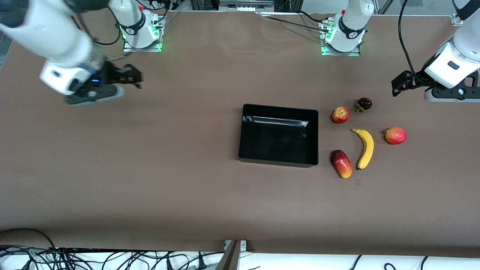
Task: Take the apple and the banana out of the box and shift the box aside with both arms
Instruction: 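Reach the right gripper to the rim of the empty black tray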
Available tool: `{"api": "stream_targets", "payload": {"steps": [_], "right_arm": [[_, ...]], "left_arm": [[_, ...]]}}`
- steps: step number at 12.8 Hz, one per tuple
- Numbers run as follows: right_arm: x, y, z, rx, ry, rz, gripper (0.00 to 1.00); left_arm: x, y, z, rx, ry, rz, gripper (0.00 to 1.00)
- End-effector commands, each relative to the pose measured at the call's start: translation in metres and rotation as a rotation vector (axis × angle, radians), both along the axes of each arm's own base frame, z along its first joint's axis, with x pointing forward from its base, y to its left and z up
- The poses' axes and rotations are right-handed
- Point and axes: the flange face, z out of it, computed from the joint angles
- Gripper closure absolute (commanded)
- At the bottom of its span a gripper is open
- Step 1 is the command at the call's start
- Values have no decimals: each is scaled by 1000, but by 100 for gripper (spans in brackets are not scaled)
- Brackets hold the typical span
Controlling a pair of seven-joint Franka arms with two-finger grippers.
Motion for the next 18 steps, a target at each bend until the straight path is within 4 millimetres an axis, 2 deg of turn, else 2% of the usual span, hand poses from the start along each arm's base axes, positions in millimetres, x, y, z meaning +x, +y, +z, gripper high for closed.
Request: {"api": "stream_targets", "payload": {"steps": [1, 3, 6, 9, 11, 13, 14, 18], "right_arm": [[1, 51, -29, 14, 4, -34, 0], [0, 84, -55, 26, 23, -86, 0], [-7, 148, -102, 40, 10, -161, 0], [-22, 208, -146, 71, -14, -204, 0], [-36, 241, -186, 63, -3, -252, 0], [-49, 272, -215, 85, -21, -302, 0], [-58, 285, -227, 88, -26, -316, 0], [-70, 307, -269, 59, -60, -330, 0]], "left_arm": [[-1, 1, 6, -23, 4, -17, 0], [-1, 2, 6, -23, 5, -14, 0], [-2, 1, 6, -21, 7, -11, 0], [-2, 1, 7, -22, 5, -17, 0], [-3, -2, 8, -22, 4, -21, 0], [-3, 0, 8, -22, 6, -20, 0], [-3, 0, 8, -22, 6, -20, 0], [-3, -5, 8, -22, 6, -27, 0]]}}
